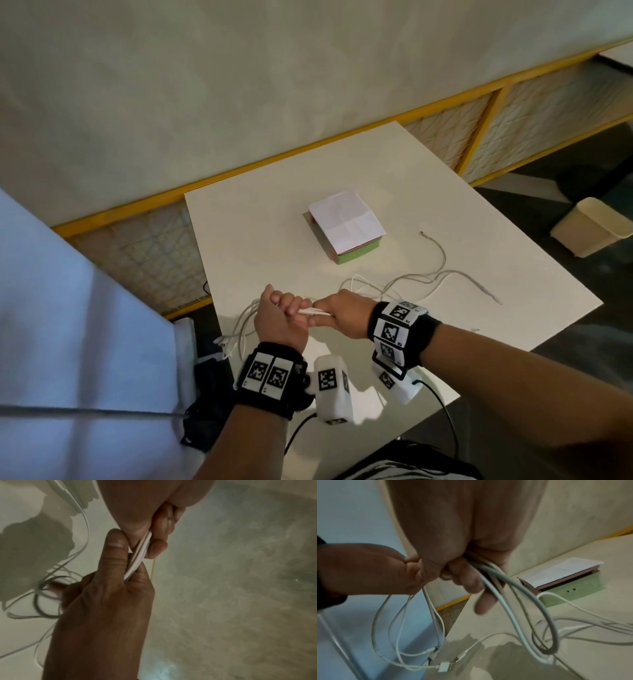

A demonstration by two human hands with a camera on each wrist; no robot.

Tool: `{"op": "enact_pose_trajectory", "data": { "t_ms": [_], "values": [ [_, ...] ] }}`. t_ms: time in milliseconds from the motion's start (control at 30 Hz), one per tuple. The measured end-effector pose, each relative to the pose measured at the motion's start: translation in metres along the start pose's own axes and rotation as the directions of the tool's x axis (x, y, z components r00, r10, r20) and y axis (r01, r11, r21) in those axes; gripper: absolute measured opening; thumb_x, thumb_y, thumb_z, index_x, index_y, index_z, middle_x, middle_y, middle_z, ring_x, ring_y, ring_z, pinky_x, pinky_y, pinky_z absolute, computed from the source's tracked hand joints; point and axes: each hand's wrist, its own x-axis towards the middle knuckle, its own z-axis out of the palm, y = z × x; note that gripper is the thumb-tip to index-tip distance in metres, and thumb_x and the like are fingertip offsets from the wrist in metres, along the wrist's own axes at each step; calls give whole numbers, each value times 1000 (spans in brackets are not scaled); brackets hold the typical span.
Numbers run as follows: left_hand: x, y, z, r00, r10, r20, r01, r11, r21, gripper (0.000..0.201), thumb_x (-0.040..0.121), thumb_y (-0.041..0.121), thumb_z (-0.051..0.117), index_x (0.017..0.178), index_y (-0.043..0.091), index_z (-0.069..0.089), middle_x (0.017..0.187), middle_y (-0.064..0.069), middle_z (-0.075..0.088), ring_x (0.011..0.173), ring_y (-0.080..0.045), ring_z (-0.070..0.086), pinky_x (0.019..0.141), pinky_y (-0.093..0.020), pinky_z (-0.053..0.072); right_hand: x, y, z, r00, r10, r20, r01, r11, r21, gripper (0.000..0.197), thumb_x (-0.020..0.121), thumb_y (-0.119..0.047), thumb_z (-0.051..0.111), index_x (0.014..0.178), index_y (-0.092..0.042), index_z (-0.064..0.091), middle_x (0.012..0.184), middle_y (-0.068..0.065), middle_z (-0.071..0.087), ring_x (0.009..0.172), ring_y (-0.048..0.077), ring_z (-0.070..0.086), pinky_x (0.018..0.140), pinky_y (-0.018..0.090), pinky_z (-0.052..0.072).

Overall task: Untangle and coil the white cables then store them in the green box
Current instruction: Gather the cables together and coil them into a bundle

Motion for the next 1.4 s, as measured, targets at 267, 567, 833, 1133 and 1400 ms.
{"op": "enact_pose_trajectory", "data": {
  "t_ms": [267, 567, 833, 1133, 1400],
  "values": [
    [13, 11, -1, 998, -51, -36, 47, 993, -106, 45, 96, 21, 36, 52, 22, 28, 38, 7, 23, 28, -11, 24, 51, -24, 26, -13, 11, -4, 985, 149, -81, -164, 961, -222, 38, 90, -47, 43, 81, -15, 61, 86, 12, 65, 76, 30, 55, 65, 31, 40],
    [36, 67, -36, 990, 106, -99, -118, 985, -128, 46, 94, 17, 27, 48, 22, 26, 35, 5, 20, 28, -9, 22, 41, -18, 27, -74, 88, -18, 921, 360, -152, -390, 839, -380, 32, 92, -40, 40, 97, -17, 62, 105, 14, 66, 103, 33, 60, 77, 34, 44],
    [30, 42, -33, 982, 101, -160, -110, 993, -50, 48, 94, 33, 49, 55, 21, 25, 39, 7, 20, 31, -10, 20, 37, -19, 23, -81, 109, -24, 896, 418, -150, -437, 771, -463, 27, 93, -39, 40, 94, -19, 58, 101, 10, 66, 99, 31, 61, 67, 29, 34],
    [23, 37, -40, 967, 117, -227, -134, 989, -63, 44, 96, 24, 45, 58, 21, 22, 37, 6, 18, 29, -12, 19, 34, -15, 22, -79, 120, -30, 882, 456, -120, -465, 798, -383, 35, 81, -39, 58, 109, -22, 49, 125, 6, 55, 116, 26, 53, 94, 36, 42],
    [13, 20, -28, 978, 118, -170, -136, 986, -97, 42, 97, 18, 41, 60, 21, 21, 36, 6, 17, 28, -11, 17, 32, -15, 20, -35, 23, -26, 997, 36, 70, -17, 968, -250, 114, 71, -53, 71, 148, -24, -8, 159, 4, 0, 146, 22, 1, 119, 39, 3]
  ]
}}
